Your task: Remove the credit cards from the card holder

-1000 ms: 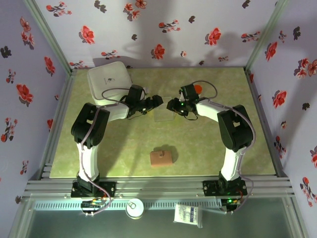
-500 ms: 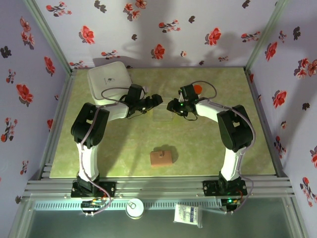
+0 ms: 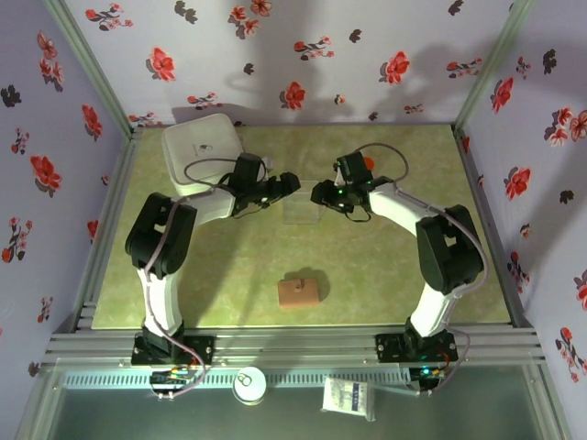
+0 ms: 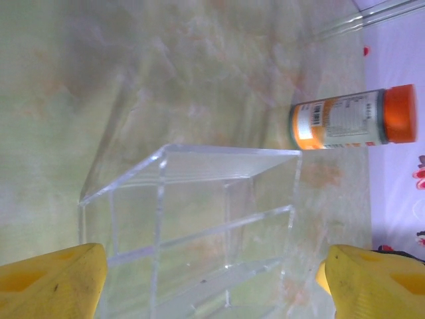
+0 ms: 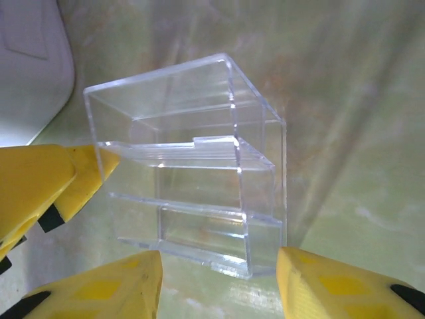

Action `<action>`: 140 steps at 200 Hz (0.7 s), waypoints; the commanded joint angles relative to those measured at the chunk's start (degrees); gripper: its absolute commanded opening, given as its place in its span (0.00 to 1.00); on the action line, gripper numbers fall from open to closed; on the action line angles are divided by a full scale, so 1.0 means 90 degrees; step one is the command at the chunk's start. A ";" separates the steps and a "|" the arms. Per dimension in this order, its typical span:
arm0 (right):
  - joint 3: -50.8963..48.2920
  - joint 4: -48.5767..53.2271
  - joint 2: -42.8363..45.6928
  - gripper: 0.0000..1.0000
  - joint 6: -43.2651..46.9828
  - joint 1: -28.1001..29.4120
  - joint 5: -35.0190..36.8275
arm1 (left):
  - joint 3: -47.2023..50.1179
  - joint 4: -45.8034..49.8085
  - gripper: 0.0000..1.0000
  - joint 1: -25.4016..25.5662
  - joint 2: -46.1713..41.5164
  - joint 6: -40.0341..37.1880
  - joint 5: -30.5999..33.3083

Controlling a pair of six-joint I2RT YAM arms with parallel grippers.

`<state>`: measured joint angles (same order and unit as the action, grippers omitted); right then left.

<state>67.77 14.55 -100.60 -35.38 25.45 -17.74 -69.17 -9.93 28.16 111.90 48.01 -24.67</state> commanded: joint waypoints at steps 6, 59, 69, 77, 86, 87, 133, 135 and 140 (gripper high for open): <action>-0.0133 0.0573 0.0623 0.51 0.0305 0.0136 0.0310 | 0.0193 0.0538 0.86 -0.0072 -0.0683 -0.0571 0.0004; -0.0662 0.1099 0.1515 0.53 0.0330 0.0708 0.0427 | 0.0748 0.1474 0.86 -0.0035 -0.1672 -0.1219 -0.0010; -0.0827 0.1168 0.1642 0.53 0.0274 0.0893 0.0436 | 0.0860 0.1626 0.86 -0.0001 -0.1859 -0.1302 -0.0030; -0.0943 0.1237 0.1750 0.53 0.0229 0.1066 0.0448 | 0.0955 0.1759 0.86 0.0044 -0.1995 -0.1384 -0.0055; -0.1103 0.1287 0.1883 0.54 0.0168 0.1281 0.0499 | 0.1063 0.1898 0.86 0.0104 -0.2136 -0.1477 -0.0071; -0.1123 0.1291 0.1906 0.54 0.0155 0.1307 0.0502 | 0.1073 0.1921 0.86 0.0108 -0.2153 -0.1492 -0.0072; -0.2046 0.1297 0.2546 0.54 -0.0620 0.2627 0.0766 | 0.1605 0.2392 0.85 0.0344 -0.2632 -0.1614 -0.0148; -0.2079 0.1287 0.2560 0.54 -0.0654 0.2689 0.0774 | 0.1617 0.2398 0.85 0.0359 -0.2636 -0.1614 -0.0150; -0.2145 0.1281 0.2607 0.54 -0.0742 0.2838 0.0809 | 0.1647 0.2416 0.85 0.0383 -0.2665 -0.1609 -0.0159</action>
<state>51.66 24.71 -79.81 -36.80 45.98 -13.10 -56.18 7.97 30.63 89.86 35.62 -24.77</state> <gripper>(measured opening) 0.541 0.852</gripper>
